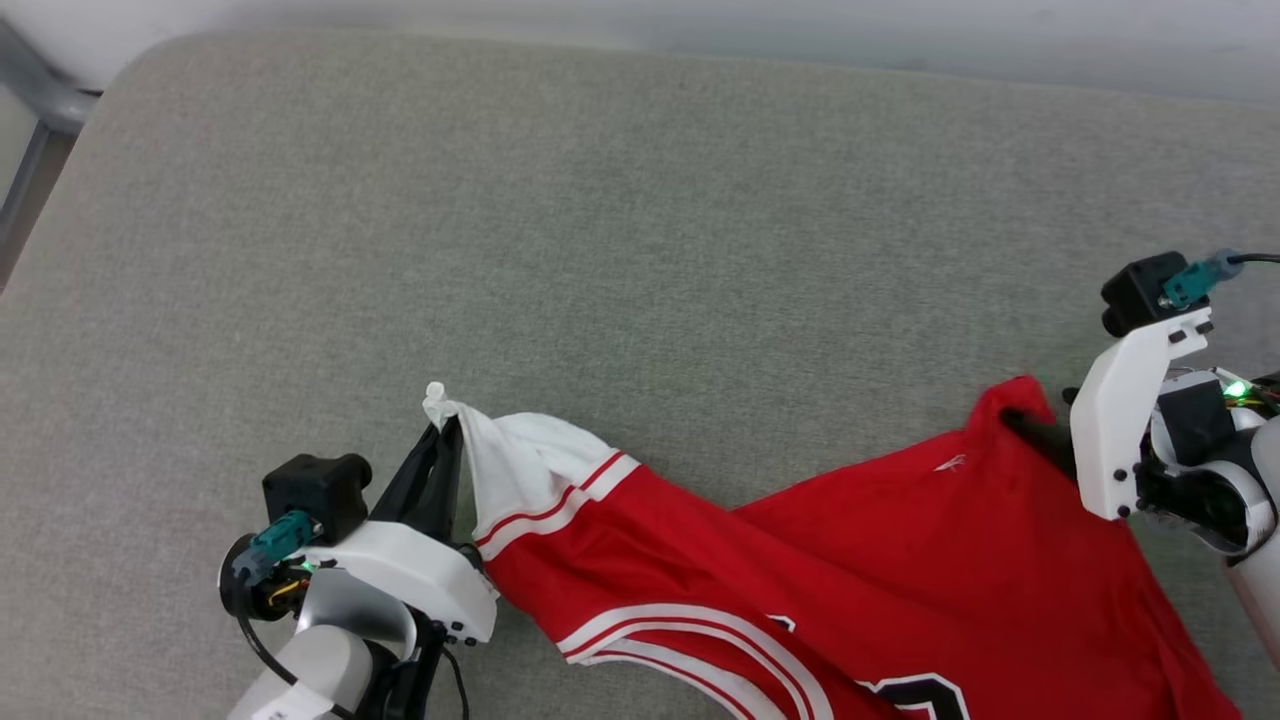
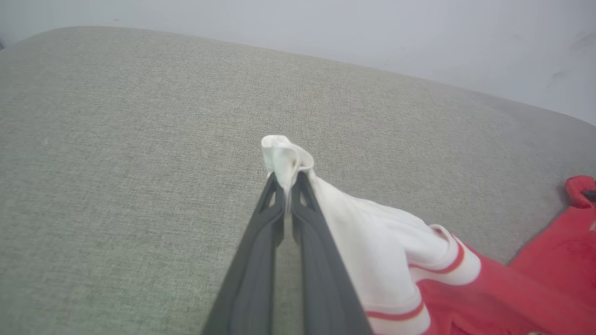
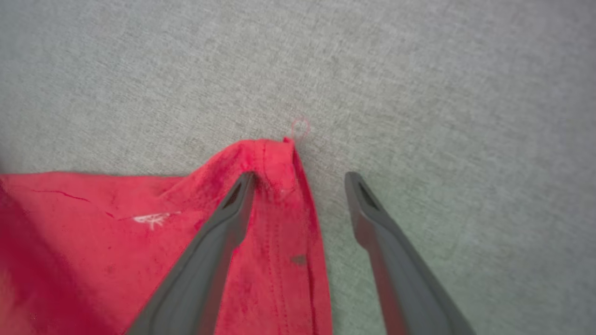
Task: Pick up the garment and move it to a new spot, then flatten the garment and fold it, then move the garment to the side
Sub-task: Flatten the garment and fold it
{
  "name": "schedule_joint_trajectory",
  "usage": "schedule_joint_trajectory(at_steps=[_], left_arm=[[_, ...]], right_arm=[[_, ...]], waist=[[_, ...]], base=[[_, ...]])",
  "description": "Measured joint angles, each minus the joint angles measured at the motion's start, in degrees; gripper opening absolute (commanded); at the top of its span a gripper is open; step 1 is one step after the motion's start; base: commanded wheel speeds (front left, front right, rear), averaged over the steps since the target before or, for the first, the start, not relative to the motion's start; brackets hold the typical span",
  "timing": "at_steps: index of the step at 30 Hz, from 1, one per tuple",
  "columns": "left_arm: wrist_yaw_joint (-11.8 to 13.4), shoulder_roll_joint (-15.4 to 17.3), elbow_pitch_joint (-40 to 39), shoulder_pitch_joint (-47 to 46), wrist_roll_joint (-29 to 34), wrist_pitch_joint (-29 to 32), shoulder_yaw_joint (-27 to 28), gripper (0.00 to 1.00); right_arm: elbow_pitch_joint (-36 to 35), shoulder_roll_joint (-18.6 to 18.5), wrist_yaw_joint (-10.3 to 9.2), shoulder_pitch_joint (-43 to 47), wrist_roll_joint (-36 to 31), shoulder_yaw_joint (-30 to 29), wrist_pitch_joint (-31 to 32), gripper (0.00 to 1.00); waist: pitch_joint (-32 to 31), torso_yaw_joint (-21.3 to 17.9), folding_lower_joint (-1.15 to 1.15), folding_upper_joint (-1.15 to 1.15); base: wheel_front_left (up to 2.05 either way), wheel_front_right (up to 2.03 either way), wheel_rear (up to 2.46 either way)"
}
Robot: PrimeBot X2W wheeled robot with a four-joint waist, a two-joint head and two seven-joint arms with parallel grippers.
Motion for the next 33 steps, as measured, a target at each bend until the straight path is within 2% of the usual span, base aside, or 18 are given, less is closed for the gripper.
schedule_joint_trajectory(at_steps=[8, 9, 10, 11, 15, 20, 27, 33], left_arm=[[-0.49, -1.31, 0.76, -1.01, 0.16, -0.96, -0.73, 0.0], [-0.52, -1.38, 0.86, -1.01, 0.01, -1.14, -0.75, 0.0], [-0.54, -1.43, 0.94, -1.01, -0.13, -1.24, -0.75, 0.0], [-0.57, -1.45, 1.09, -1.02, -0.18, -1.26, -0.76, 0.0], [-0.84, -1.45, 1.68, -1.14, -0.25, -1.51, -0.74, 0.0], [-0.81, -0.48, 2.04, -1.24, -0.32, -2.0, 0.2, 0.0], [-1.19, 2.3, 2.59, -5.98, -0.09, -0.47, 1.3, 0.0], [-2.36, 3.32, 4.97, -15.24, 0.35, 2.25, 2.14, 0.0]], right_arm=[[4.69, -2.49, -0.13, -3.96, 5.38, 7.69, 5.09, 1.0], [5.06, -2.64, -0.13, -4.41, 6.31, 8.16, 5.84, 0.97], [5.44, -2.8, -0.13, -4.67, 7.27, 8.4, 6.54, 0.26], [5.58, -3.02, -0.13, -4.77, 7.83, 8.81, 7.04, 0.0], [5.69, -3.08, -0.1, -5.21, 10.2, 10.69, 7.68, 0.0], [6.26, -2.99, 0.02, -5.84, 10.67, 11.24, 3.67, 0.0], [9.4, -1.85, 0.01, -9.22, 9.05, 7.4, -4.59, 0.0], [13.36, 0.54, 0.01, -14.05, 4.93, 2.64, -10.23, 0.0]], waist=[[2.71, 2.16, -0.01, 0.0], [2.86, 2.22, -0.02, 0.0], [2.95, 2.25, -0.01, 0.0], [2.98, 2.23, -0.02, 0.0], [2.71, 1.99, -0.01, 0.0], [1.03, 1.07, -0.01, 0.0], [-2.62, -1.38, -0.01, 0.0], [-4.89, -4.59, -0.01, 0.0]], base=[[0.0, 0.0, 0.0], [0.0, 0.0, 0.0], [0.0, 0.0, 0.0], [0.0, 0.0, 0.0], [0.0, 0.0, 0.0], [0.0, 0.0, 0.0], [0.0, 0.0, 0.0], [0.0, 0.0, 0.0]])
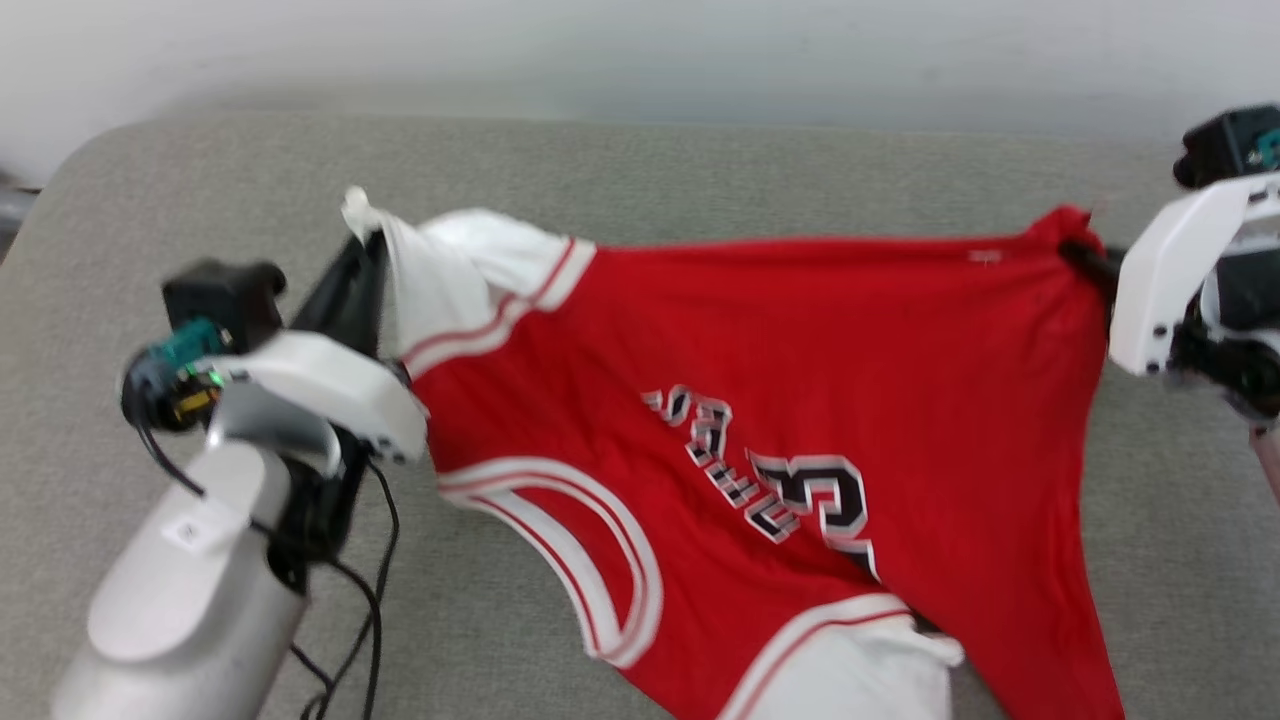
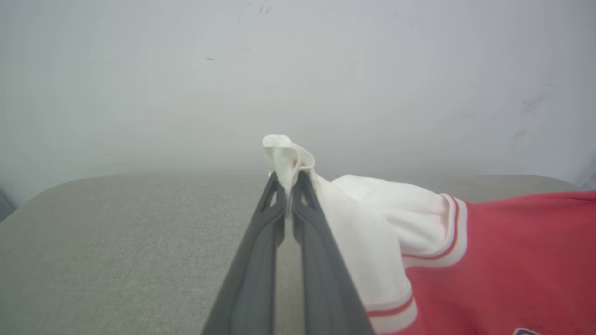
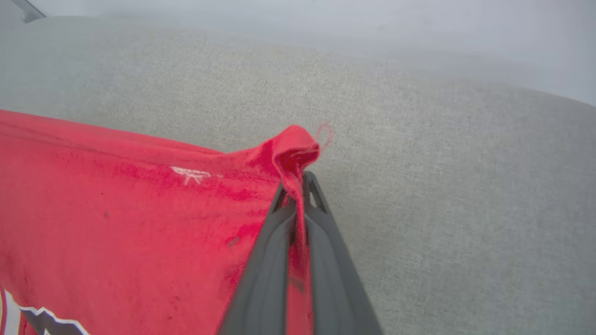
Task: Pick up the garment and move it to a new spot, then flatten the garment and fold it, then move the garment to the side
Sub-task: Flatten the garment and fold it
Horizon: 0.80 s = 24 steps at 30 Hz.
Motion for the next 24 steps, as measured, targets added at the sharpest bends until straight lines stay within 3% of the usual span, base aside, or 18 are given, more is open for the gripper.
schedule_joint_trajectory(at_steps=[11, 24], left_arm=[[-2.33, -0.53, 13.77, -24.86, 0.99, 3.33, 1.89, 0.0], [-2.8, 0.36, 27.61, -55.43, 6.99, 2.99, 1.23, 0.0]], right_arm=[[6.3, 4.91, 0.02, -15.9, -7.03, -7.99, -8.62, 0.0], [11.37, 6.66, 0.04, -38.71, -12.38, -11.79, -15.94, 0.0]], waist=[[0.73, -4.6, 0.01, 0.0], [9.35, -6.35, 0.01, 0.0]], base=[[0.0, 0.0, 0.0], [0.0, 0.0, 0.0]])
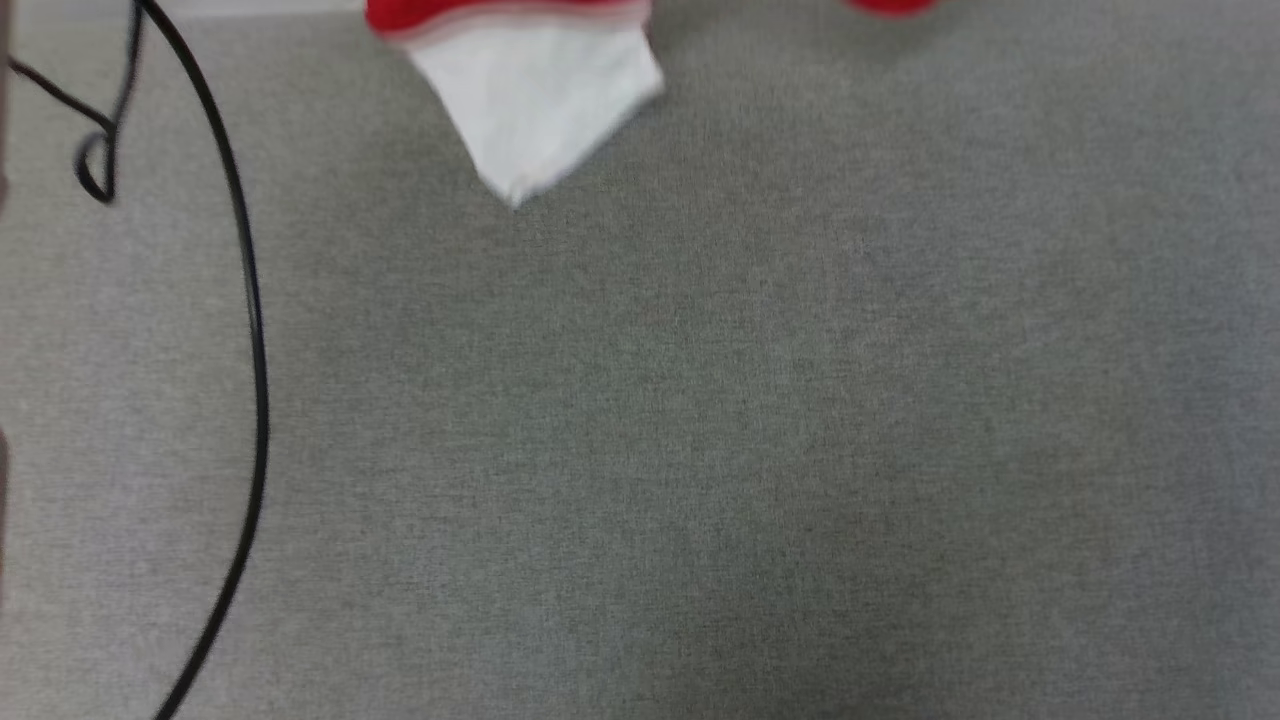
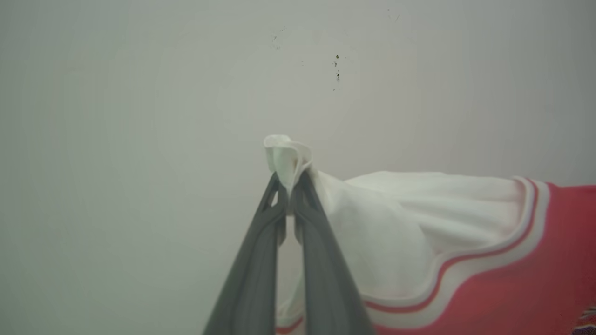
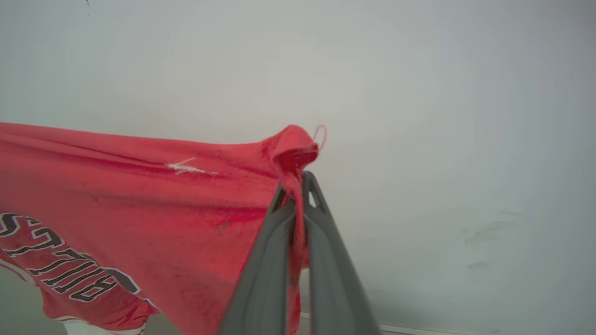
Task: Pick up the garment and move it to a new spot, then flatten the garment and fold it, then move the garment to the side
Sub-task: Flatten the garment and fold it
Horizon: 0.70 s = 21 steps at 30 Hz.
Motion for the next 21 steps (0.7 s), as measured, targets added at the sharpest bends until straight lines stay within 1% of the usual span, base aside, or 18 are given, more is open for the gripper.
schedule_joint_trajectory(at_steps=[5, 10, 13, 16, 21], left_arm=[[-0.54, 0.3, 2.93, -7.78, 1.31, 0.44, -0.63, 0.0], [-0.88, -0.11, 5.43, -12.21, 1.72, 0.21, -0.9, 0.0], [-1.02, -0.96, 7.37, -12.74, 1.19, -0.29, -0.77, 0.0], [-1.68, -1.75, 9.45, -12.68, 0.27, -0.88, -0.58, 0.0], [-3.05, -2.91, 13.29, -10.42, -2.08, -2.12, 0.51, 0.0]], right_arm=[[2.21, 0.0, 0.01, -6.91, -1.02, -0.71, -1.63, 0.0], [4.76, 0.87, 0.0, -10.6, -1.68, -0.38, -3.48, 0.0], [6.55, 1.82, -0.01, -10.84, -1.16, -0.1, -4.36, 0.0], [8.17, 2.4, -0.01, -10.84, -0.82, 1.13, -5.03, 0.0], [10.07, 3.0, -0.01, -10.21, 1.01, 3.72, -5.79, 0.0]], waist=[[4.41, -0.42, 0.0, 0.0], [9.21, -0.62, 0.01, 0.0], [11.76, -0.64, 0.01, 0.0], [13.76, -0.62, 0.01, 0.0], [15.24, -0.31, 0.01, 0.0]], base=[[0.0, 0.0, 0.0], [0.0, 0.0, 0.0], [0.0, 0.0, 0.0], [0.0, 0.0, 0.0], [0.0, 0.0, 0.0]])
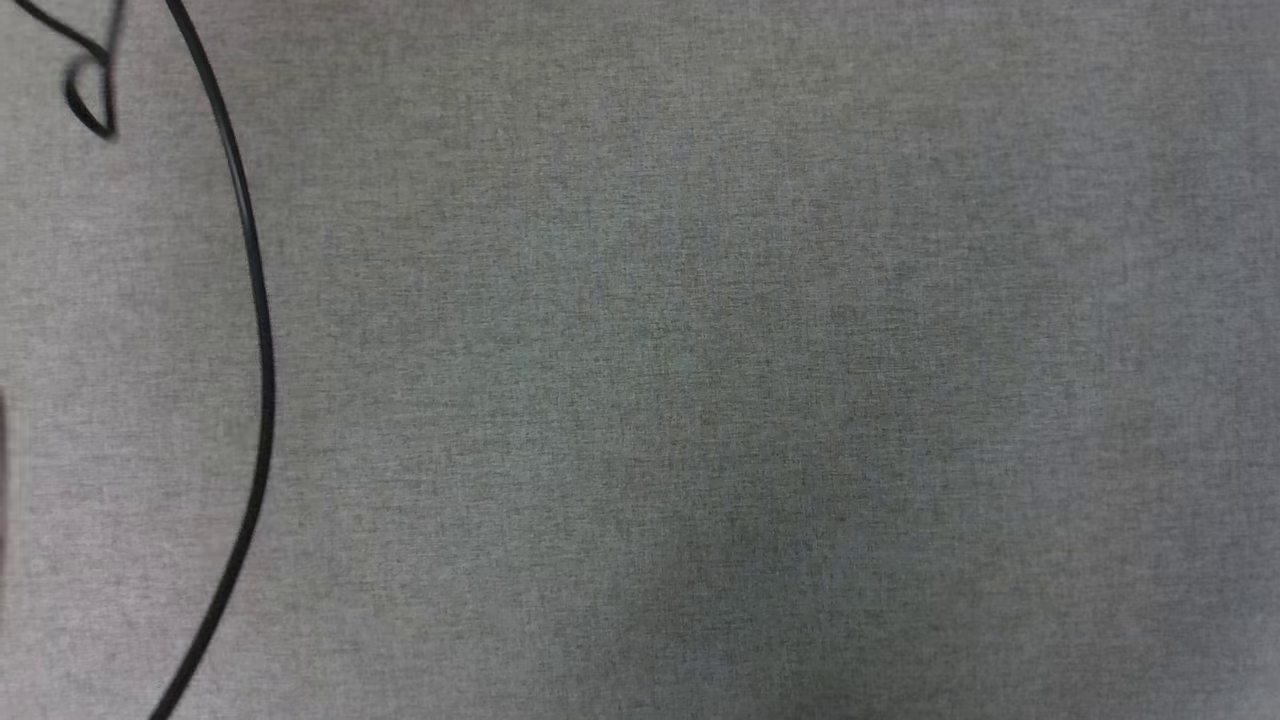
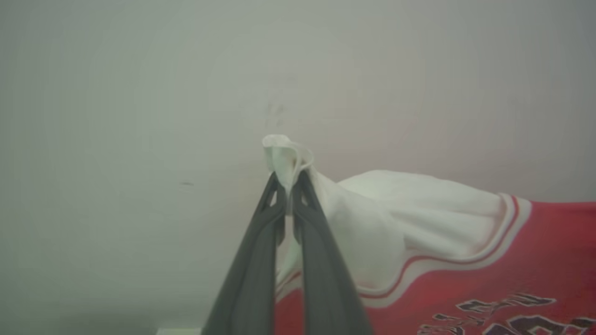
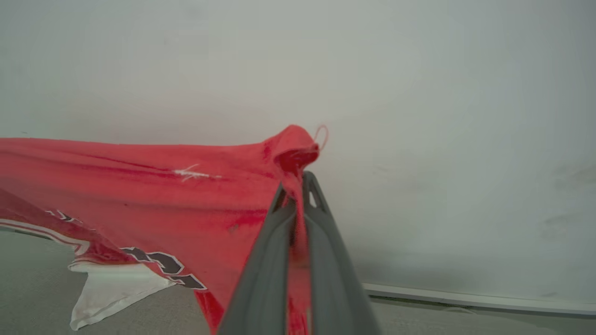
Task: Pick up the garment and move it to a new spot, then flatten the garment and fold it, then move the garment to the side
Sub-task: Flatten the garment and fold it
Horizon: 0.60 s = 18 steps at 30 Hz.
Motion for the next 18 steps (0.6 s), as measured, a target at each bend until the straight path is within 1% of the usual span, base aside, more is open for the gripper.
schedule_joint_trajectory(at_steps=[3, 6, 9, 14, 18], left_arm=[[-1.45, -0.74, 1.8, 2.91, -1.75, -0.99, 0.57, 0.0], [-3.36, -1.13, 3.38, 7.56, -2.57, -2.31, 0.31, 0.0], [-4.98, -1.62, 4.47, 13.15, -3.19, -3.75, -0.07, 0.0], [-7.24, -2.57, 5.48, 24.61, -5.52, -6.51, 0.05, 0.0], [-7.92, -2.77, 4.8, 33.21, -6.95, -7.97, 0.47, 0.0]], right_arm=[[0.0, 0.01, -0.01, 2.15, 1.85, 2.18, -0.73, 0.0], [-0.83, -0.13, -0.01, 6.32, 4.11, 4.66, -1.97, 0.0], [-2.43, -1.41, -0.01, 11.32, 6.7, 7.54, -2.98, 0.0], [-5.04, -3.36, -0.01, 22.24, 10.33, 11.4, -6.59, 0.0], [-7.67, -4.02, -0.01, 32.12, 13.66, 13.84, -8.98, 0.0]], waist=[[-0.34, 0.35, 0.0, 0.0], [-1.4, 0.59, -0.01, 0.0], [-2.75, 0.9, -0.01, 0.0], [-6.01, 1.35, -0.01, 0.0], [-9.39, 1.6, -0.02, 0.0]], base=[[0.0, 0.0, 0.0], [0.0, 0.0, 0.0], [0.0, 0.0, 0.0], [0.0, 0.0, 0.0], [0.0, 0.0, 0.0]])
